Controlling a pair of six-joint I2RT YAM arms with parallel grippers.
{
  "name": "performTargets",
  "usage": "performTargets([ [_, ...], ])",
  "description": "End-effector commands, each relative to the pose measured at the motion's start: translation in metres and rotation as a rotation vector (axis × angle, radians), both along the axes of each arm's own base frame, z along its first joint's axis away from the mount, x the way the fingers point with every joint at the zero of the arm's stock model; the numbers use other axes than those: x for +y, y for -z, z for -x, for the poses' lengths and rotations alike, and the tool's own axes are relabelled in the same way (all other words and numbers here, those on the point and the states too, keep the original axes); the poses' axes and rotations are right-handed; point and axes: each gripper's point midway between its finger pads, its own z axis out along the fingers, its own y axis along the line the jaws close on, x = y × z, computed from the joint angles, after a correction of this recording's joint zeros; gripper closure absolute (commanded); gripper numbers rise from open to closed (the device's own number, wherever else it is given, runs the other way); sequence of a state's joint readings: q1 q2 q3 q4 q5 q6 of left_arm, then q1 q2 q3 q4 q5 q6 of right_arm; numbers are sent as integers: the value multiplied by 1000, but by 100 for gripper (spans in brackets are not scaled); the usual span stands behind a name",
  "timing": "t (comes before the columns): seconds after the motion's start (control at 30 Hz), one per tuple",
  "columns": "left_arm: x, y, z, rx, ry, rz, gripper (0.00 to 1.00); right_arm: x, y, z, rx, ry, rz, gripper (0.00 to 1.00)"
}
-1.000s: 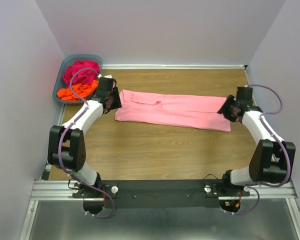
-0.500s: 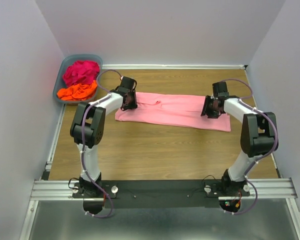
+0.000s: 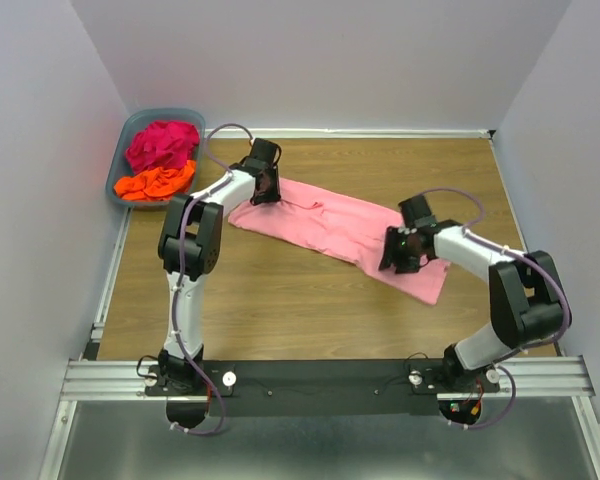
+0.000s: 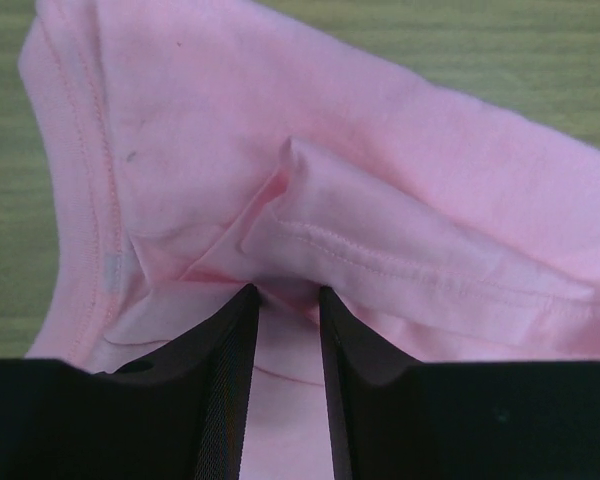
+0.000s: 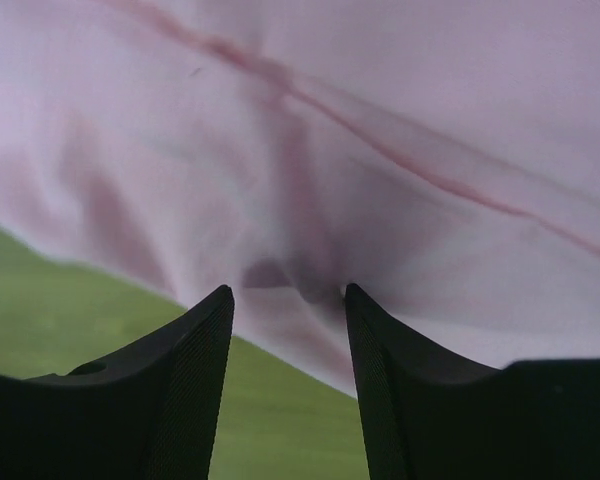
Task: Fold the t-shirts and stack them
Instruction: Fold the tshirt
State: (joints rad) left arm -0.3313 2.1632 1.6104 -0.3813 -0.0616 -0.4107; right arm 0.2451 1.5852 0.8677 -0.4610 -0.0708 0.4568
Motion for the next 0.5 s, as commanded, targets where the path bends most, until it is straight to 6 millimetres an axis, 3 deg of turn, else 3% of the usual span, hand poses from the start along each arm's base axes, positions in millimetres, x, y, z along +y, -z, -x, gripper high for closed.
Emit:
performTargets([
  [0.0, 14, 16, -11, 49, 1, -77, 60, 42, 19, 130, 364, -135, -59, 42],
  [0.03, 14, 16, -16, 50, 6, -81, 60, 61, 14, 150, 394, -191, -92, 39],
  [0.07, 9, 2, -32, 12, 16, -74, 60, 69, 12, 162, 414, -222, -109, 38],
  [0.13, 6, 17, -36, 51, 33, -82, 59, 87, 6, 175, 431, -292, -139, 37],
  [0.17, 0, 1, -54, 5, 35, -67, 59, 99, 3, 186, 443, -364, -148, 35],
  [0.2, -1, 16, -57, 27, 39, -74, 58, 105, 2, 188, 443, -403, -146, 34],
  [0.23, -2, 16, -61, 30, 39, -73, 57, 113, 1, 186, 441, -445, -134, 34],
  [0.27, -8, 2, -75, -14, 40, -56, 56, 119, 2, 191, 458, -485, -134, 34],
  [0.33, -15, 9, -84, -19, 54, -34, 54, 136, 6, 189, 471, -556, -139, 33],
  [0.47, -27, 0, -101, -71, 67, 20, 53, 176, 0, 165, 410, -650, -156, 33],
])
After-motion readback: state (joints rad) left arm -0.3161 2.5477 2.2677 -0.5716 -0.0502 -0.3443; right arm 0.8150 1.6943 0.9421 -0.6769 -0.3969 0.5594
